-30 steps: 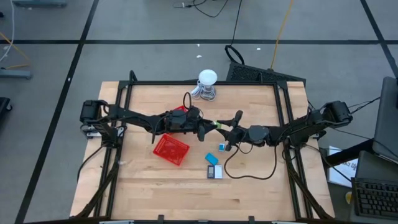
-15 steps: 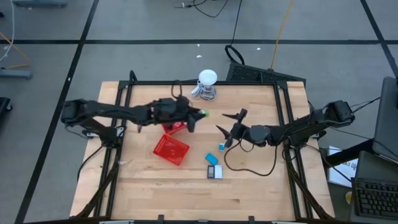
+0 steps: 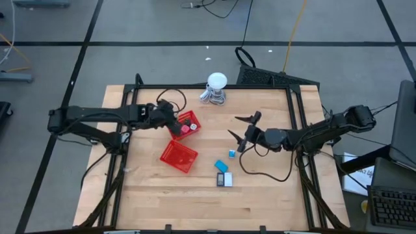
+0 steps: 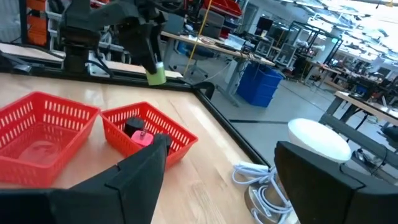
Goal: Pick & Place Office items
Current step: Put the green charger adapter into the top red basket
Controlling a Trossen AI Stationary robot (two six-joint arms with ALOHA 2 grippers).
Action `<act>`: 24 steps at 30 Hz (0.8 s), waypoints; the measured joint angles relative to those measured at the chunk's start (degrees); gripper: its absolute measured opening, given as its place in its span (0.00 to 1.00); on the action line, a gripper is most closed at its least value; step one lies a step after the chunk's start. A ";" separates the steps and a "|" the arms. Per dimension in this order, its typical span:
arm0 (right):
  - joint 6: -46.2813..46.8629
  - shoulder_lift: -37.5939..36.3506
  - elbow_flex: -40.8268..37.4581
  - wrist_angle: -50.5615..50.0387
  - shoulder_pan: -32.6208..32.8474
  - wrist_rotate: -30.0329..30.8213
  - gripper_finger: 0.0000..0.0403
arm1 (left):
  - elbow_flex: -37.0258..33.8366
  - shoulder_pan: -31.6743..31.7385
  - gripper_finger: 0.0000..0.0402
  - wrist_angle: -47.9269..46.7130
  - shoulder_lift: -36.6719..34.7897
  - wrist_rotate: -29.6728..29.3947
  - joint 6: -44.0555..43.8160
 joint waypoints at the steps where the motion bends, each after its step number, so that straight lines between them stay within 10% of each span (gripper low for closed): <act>1: 0.36 0.00 0.00 -0.41 -0.27 -0.20 0.72 | 0.06 0.17 0.35 0.14 0.88 0.14 -0.16; 24: 2.68 0.02 0.03 -2.28 -1.49 -4.33 0.67 | 0.02 6.70 0.35 5.60 19.08 7.76 -0.59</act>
